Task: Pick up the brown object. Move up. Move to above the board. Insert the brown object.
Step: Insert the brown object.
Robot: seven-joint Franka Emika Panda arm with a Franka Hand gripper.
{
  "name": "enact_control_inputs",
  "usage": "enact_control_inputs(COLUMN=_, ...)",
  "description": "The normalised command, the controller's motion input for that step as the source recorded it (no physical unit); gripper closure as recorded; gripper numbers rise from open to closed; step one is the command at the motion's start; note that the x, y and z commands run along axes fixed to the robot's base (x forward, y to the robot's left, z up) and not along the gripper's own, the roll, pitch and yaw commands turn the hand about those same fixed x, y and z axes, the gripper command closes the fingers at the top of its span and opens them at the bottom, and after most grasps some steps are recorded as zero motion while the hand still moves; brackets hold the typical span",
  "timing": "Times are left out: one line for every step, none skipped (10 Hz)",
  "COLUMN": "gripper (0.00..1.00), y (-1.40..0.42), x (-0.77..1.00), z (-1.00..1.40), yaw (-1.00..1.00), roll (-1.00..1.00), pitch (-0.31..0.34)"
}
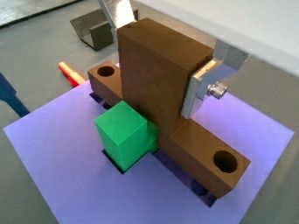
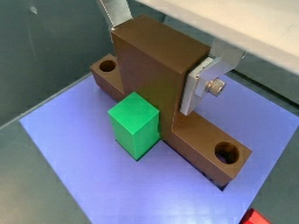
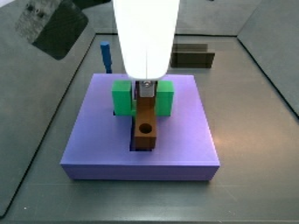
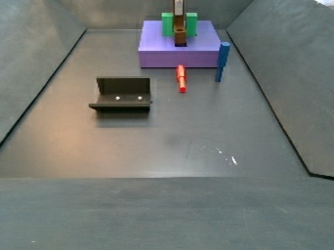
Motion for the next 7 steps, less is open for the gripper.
enact_control_inputs(gripper=1.00, y=0.03, x=-0.15, z=-0.23, yaw=-0.01, roll=0.00, pitch=-0.049)
enact_control_inputs(gripper=1.00, y=0.01, x=-0.13, z=-0.23, yaw=0.00, roll=0.00, pitch=-0.063)
enact_control_inputs(gripper=1.00, y=0.00, x=0.00, z=-0.21, yaw=0.00, roll=-0.02, pitch=-0.064)
enact_control_inputs(gripper=1.00, y=0.00, x=0.15, z=-0.21, yaw=0.00, roll=-0.08, pitch=-0.060)
enact_control_inputs(gripper=1.00, y=0.00, x=0.23, z=-0.31, yaw=-0.05, roll=-0.10, pitch=-0.074)
enact_control_inputs(gripper=1.00, y=0.17, x=0.29, z=-0.41, yaw=-0.21, roll=-0.14, pitch=-0.069)
enact_control_inputs(gripper=1.00, y=0.18, x=0.11, z=-0.43, yaw=-0.28, roll=-0.11, pitch=-0.090)
